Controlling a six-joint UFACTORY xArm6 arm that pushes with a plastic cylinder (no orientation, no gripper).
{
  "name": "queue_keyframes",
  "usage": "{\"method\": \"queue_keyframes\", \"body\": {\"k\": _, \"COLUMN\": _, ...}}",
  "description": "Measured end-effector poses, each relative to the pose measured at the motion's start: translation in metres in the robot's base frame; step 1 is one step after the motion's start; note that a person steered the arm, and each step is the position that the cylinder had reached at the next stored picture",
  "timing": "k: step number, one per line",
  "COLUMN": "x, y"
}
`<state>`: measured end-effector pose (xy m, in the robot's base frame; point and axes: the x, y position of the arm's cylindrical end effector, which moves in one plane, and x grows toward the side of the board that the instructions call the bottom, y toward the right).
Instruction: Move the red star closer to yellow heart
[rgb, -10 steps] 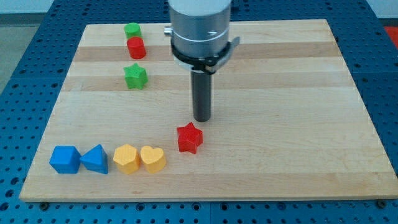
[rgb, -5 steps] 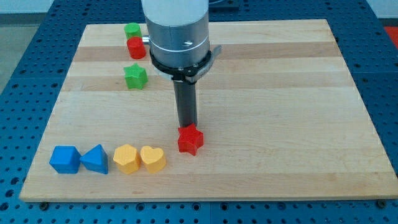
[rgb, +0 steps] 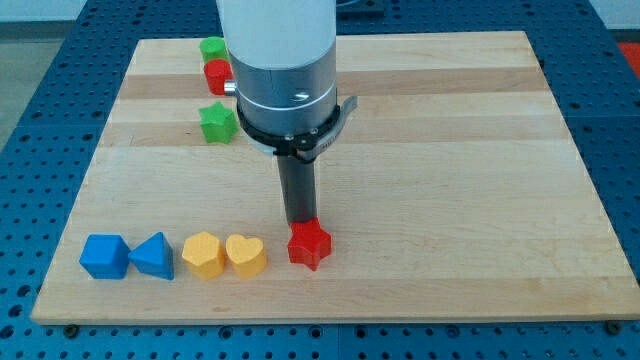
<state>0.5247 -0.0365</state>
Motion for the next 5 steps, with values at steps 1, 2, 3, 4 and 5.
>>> {"method": "queue_keyframes", "body": {"k": 1, "x": 0.0075, "y": 0.0000}}
{"method": "queue_keyframes", "body": {"k": 2, "x": 0.0109, "y": 0.0000}}
{"method": "queue_keyframes", "body": {"k": 3, "x": 0.0092, "y": -0.0006}}
{"method": "queue_keyframes", "body": {"k": 4, "x": 0.0056, "y": -0.0006}}
{"method": "queue_keyframes", "body": {"k": 5, "x": 0.0033, "y": -0.0006}}
